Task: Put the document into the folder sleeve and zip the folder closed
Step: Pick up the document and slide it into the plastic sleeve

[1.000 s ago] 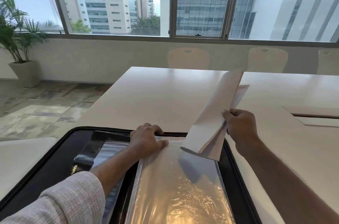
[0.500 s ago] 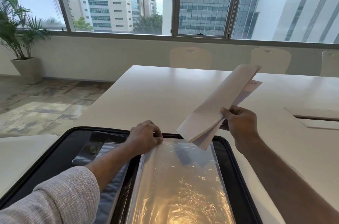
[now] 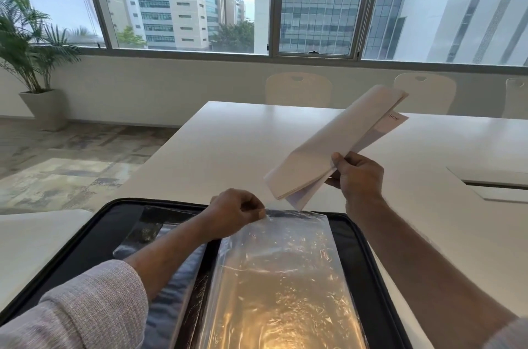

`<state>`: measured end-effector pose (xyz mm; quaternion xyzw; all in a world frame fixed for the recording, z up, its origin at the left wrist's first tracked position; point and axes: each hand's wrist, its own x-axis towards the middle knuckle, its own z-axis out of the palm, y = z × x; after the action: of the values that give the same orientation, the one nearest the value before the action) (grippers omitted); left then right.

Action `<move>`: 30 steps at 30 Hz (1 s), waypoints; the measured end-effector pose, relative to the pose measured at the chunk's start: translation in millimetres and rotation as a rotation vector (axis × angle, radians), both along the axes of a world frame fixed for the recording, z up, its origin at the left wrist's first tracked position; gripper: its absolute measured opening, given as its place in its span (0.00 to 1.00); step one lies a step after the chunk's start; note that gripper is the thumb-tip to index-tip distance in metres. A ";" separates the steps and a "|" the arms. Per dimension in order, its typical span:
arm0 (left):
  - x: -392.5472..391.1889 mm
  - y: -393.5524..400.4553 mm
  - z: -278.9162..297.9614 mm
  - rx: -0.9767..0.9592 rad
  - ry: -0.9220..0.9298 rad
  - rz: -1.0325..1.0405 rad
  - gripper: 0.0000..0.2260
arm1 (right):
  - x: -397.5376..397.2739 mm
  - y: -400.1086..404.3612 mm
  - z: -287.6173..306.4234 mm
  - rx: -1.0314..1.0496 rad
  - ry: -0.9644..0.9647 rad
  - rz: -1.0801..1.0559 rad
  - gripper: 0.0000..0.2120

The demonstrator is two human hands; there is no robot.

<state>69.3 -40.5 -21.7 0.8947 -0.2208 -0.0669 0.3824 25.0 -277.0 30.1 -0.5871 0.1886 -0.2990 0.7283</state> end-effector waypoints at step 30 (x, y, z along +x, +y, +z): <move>-14.6 -25.7 -0.8 -0.029 -0.071 0.057 0.04 | 2.6 -19.6 -32.5 -0.072 0.067 0.100 0.05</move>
<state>54.7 -66.2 -22.5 0.8969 -0.2099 -0.0209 0.3888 27.6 -296.6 -2.5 -0.6311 0.1723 -0.2489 0.7142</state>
